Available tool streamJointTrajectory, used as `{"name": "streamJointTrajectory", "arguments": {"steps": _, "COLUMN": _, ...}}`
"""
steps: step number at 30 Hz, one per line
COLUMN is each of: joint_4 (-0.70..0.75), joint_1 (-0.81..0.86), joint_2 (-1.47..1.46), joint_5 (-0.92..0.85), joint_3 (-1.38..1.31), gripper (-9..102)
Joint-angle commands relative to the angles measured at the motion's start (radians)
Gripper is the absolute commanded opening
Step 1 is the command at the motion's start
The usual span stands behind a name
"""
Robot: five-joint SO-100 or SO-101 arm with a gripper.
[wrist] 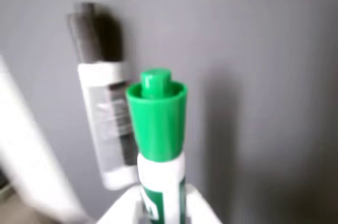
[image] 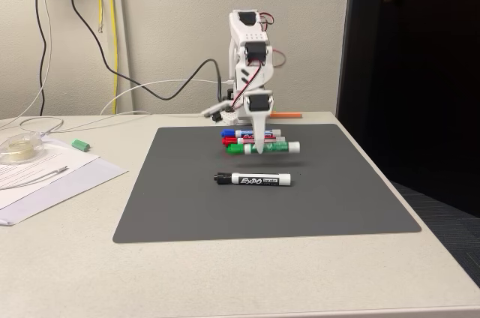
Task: Pick up the green marker.
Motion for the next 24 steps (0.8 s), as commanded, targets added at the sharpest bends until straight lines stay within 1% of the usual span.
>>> {"name": "streamJointTrajectory", "arguments": {"steps": 1, "joint_4": -0.123, "joint_1": 0.005, "joint_2": 0.431, "joint_5": 0.012, "joint_3": 0.232, "gripper": 0}}
{"name": "streamJointTrajectory", "arguments": {"steps": 3, "joint_4": -0.183, "joint_1": 0.025, "joint_2": 0.606, "joint_5": -0.006, "joint_3": 0.348, "gripper": 0}}
{"name": "streamJointTrajectory", "arguments": {"steps": 4, "joint_4": -0.184, "joint_1": 0.037, "joint_2": 0.673, "joint_5": -0.02, "joint_3": 0.383, "gripper": 0}}
{"name": "streamJointTrajectory", "arguments": {"steps": 7, "joint_4": -0.166, "joint_1": 0.054, "joint_2": 0.79, "joint_5": -0.064, "joint_3": 0.446, "gripper": 0}}
{"name": "streamJointTrajectory", "arguments": {"steps": 11, "joint_4": -0.206, "joint_1": 0.046, "joint_2": 0.93, "joint_5": -0.071, "joint_3": 0.526, "gripper": 0}}
{"name": "streamJointTrajectory", "arguments": {"steps": 13, "joint_4": -0.202, "joint_1": 0.046, "joint_2": 1.002, "joint_5": -0.071, "joint_3": 0.549, "gripper": 0}}
{"name": "streamJointTrajectory", "arguments": {"steps": 18, "joint_4": -0.181, "joint_1": 0.04, "joint_2": 1.152, "joint_5": -0.057, "joint_3": 0.575, "gripper": 0}}
{"name": "streamJointTrajectory", "arguments": {"steps": 24, "joint_4": -0.189, "joint_1": 0.04, "joint_2": 1.209, "joint_5": -0.061, "joint_3": 0.574, "gripper": 0}}
